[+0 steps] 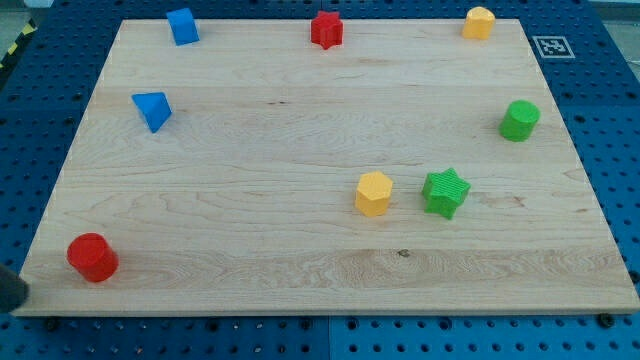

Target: Slide the red circle towards the yellow hexagon

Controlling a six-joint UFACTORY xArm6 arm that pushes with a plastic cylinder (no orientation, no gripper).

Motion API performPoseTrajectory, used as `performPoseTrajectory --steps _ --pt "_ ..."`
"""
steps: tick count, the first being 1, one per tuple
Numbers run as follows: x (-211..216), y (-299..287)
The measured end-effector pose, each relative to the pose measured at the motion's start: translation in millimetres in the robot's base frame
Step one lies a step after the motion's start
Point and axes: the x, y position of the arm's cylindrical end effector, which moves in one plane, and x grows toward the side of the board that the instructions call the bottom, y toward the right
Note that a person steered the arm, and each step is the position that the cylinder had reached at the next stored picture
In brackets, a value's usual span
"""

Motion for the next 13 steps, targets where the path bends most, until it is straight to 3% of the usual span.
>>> performPoseTrajectory --steps 3,5,7,11,13 --pt "-40.8 54.5" --pt "1.2 74.4" --pt "-14.7 107.7" --pt "-73.7 86.1" --pt "-81.2 93.0"
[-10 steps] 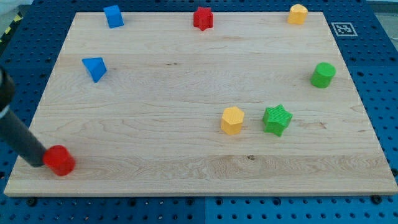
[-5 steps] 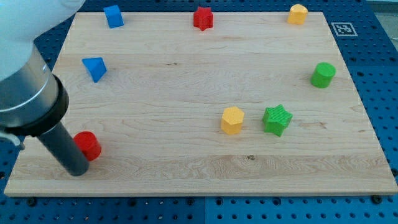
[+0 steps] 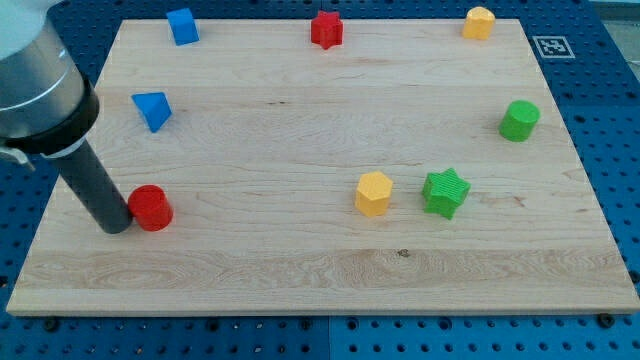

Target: Slide the red circle towards the yellow hexagon

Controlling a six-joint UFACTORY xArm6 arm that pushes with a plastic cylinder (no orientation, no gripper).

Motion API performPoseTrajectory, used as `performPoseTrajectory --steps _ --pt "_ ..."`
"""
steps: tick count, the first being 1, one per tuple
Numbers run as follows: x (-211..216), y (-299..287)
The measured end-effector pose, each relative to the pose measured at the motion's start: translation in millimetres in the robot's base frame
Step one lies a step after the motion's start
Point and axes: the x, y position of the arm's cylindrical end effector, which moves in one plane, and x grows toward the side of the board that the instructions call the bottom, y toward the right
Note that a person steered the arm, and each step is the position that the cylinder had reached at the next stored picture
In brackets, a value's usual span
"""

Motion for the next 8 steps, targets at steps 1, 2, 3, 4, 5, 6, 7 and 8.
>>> performPoseTrajectory --steps 1,2,3,4,5,6,7,8 --pt "-12.9 18.4" --pt "-26.7 41.9" --pt "-33.9 70.4" --pt "-33.9 103.8" --pt "-36.5 125.3" --pt "-41.0 142.8" --pt "-46.5 162.5" --pt "-48.6 169.7"
